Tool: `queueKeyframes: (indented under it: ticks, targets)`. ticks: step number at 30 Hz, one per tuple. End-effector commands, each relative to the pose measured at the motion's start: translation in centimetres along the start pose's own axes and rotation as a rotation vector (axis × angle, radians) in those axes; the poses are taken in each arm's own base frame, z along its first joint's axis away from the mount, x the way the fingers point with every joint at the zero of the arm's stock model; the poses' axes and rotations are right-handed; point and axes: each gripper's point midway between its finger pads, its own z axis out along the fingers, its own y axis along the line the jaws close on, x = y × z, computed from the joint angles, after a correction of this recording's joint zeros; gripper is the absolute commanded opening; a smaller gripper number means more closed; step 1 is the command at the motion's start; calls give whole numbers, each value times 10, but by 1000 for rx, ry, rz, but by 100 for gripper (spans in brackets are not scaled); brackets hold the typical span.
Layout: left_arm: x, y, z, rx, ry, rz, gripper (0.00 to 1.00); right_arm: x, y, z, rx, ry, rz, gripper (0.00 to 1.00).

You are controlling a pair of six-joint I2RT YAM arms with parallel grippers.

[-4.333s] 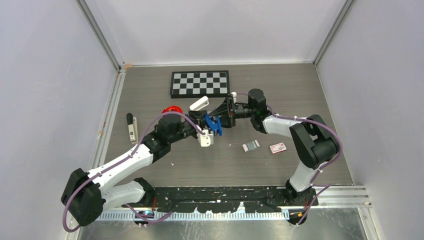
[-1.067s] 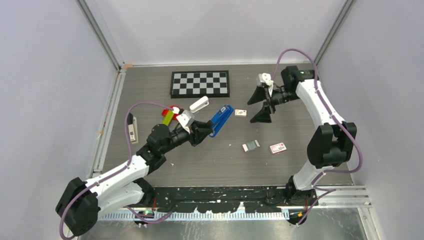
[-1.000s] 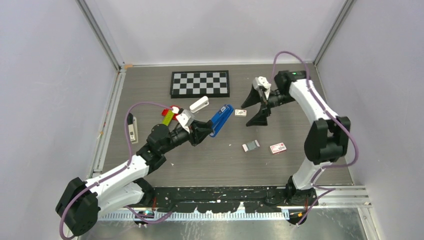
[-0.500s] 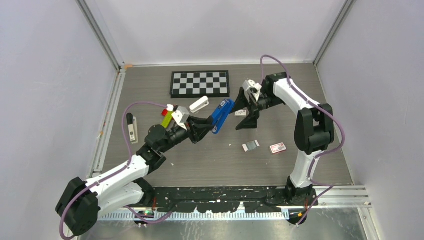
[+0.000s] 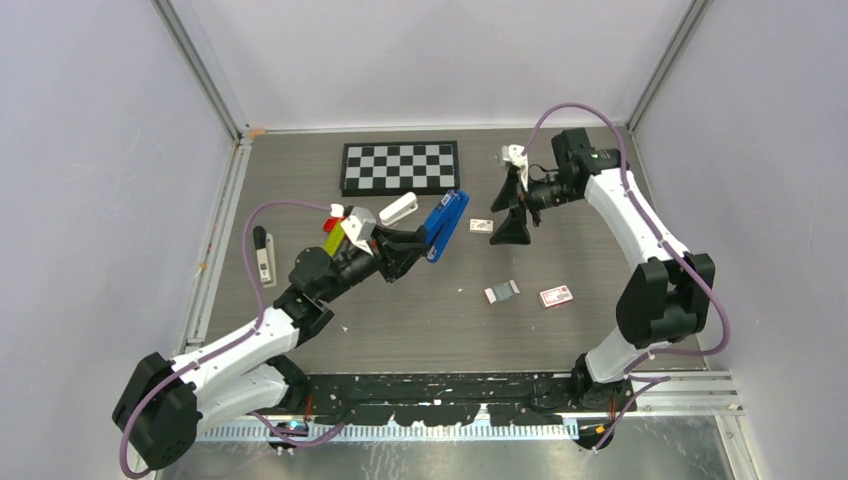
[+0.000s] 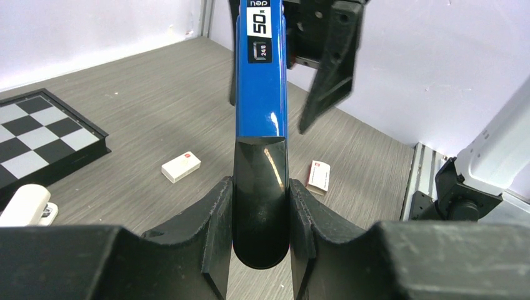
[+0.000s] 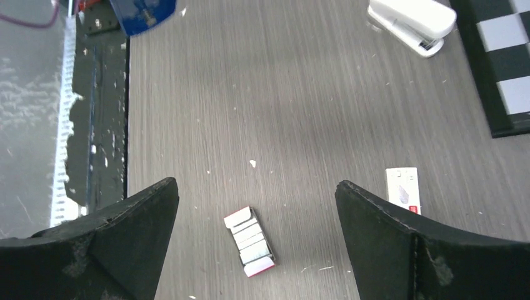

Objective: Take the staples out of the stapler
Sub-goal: Unload the staple at the center of the board.

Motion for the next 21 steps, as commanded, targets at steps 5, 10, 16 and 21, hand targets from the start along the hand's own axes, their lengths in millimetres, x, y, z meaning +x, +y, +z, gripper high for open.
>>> queueKeyframes:
  ticks: [5, 10, 16, 21]
  targets:
    - [-81, -18, 7, 54, -265, 19, 0, -45, 19, 21, 0, -139, 47, 100]
    - [-95, -20, 4, 53, -319, -9, 0, -93, 26, 32, 34, -332, 70, 100]
    - [-109, -25, 3, 74, -373, -47, 0, -120, 52, 37, -81, -435, 111, 99]
    - [-117, -30, 3, 95, -404, -78, 0, -142, 76, 39, -194, -502, 147, 100]
